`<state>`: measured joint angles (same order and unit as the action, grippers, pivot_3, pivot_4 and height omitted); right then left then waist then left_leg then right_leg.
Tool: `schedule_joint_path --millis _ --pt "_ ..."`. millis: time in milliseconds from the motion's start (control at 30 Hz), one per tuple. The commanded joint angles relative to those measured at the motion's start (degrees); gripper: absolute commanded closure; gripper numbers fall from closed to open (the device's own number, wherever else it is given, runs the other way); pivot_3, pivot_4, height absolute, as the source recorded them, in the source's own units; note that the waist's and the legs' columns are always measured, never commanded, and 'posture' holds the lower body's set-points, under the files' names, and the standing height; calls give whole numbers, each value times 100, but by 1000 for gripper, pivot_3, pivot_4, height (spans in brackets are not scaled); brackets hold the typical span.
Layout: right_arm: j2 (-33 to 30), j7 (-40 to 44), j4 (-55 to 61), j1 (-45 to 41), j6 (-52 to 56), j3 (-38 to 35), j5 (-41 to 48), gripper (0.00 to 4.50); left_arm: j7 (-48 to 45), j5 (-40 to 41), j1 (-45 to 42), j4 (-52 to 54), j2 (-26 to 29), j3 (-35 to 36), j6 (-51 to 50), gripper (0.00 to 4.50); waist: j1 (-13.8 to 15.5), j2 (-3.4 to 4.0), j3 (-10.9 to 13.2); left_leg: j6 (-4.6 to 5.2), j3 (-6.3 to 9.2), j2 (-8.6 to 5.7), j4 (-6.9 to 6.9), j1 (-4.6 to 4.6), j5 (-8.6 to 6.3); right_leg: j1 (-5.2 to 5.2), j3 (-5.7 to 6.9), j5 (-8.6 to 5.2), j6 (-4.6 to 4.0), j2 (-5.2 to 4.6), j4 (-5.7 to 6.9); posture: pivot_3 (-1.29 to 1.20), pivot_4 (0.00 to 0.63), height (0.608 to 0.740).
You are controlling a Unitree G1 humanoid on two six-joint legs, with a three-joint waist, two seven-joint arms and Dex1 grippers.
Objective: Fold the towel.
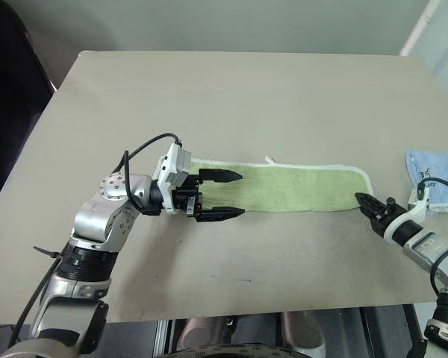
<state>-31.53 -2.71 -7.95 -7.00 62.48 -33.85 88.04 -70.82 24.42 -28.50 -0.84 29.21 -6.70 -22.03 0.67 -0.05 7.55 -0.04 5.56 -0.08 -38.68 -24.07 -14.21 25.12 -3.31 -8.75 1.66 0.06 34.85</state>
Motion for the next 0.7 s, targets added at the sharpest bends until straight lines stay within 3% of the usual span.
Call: schedule_joint_path --millis 33,500,700 --pt "136 -125 99 93 -210 -154 -11 4463 -9 -13 -203 -54 -113 -51 187 0 -7 -10 -6 2 -1 -2 -3 1 -2 -4 -2 2 4 -1 -5 0 150 740" --pt "-245 -93 567 1084 -614 -1180 442 4463 180 -69 -245 -159 -427 -90 280 0 210 3 -8 56 -11 -46 -40 -22 -58 -12 -3 -36 31 -53 -2 0 150 740" --pt "-322 -52 597 1237 -642 -1228 510 4463 191 -72 -243 -158 -444 -87 303 0 190 6 -9 22 -26 -41 -37 -10 -97 -4 -2 -41 63 -50 2 0 150 740"
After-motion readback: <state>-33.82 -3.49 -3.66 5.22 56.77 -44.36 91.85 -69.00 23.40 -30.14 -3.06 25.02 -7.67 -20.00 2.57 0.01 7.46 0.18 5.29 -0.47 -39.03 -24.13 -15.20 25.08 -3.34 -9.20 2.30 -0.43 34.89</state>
